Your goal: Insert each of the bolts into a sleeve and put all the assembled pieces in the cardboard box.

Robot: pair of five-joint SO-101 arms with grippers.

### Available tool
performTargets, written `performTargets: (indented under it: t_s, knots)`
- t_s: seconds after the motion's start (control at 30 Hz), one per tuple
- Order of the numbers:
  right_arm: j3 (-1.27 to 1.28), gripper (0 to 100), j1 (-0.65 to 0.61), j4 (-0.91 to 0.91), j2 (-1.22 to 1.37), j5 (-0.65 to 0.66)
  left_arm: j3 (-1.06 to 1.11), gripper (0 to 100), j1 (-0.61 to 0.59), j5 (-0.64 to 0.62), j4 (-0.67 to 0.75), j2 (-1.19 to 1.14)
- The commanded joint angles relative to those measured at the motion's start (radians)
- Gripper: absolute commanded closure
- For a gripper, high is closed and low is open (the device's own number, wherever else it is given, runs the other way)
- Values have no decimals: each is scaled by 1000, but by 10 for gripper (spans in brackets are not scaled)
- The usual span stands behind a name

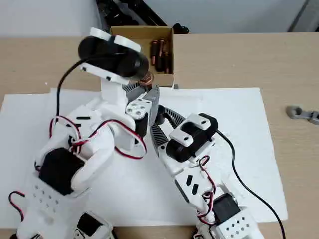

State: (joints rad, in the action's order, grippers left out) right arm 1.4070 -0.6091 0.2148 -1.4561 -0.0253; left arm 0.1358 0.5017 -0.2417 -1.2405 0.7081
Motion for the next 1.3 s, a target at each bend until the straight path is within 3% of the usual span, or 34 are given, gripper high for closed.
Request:
performTargets:
  t_s: [0.0, 0.3, 1.27]
  knots:
    - [-40, 995, 4, -7, -13, -11, -64, 972, 32, 2, -34, 3]
    - [-40, 995, 4, -7, -13, -11, -65, 994, 41, 61, -38, 3]
    - [-40, 995, 4, -7, -12, -11, -5, 994, 43, 49, 18, -38]
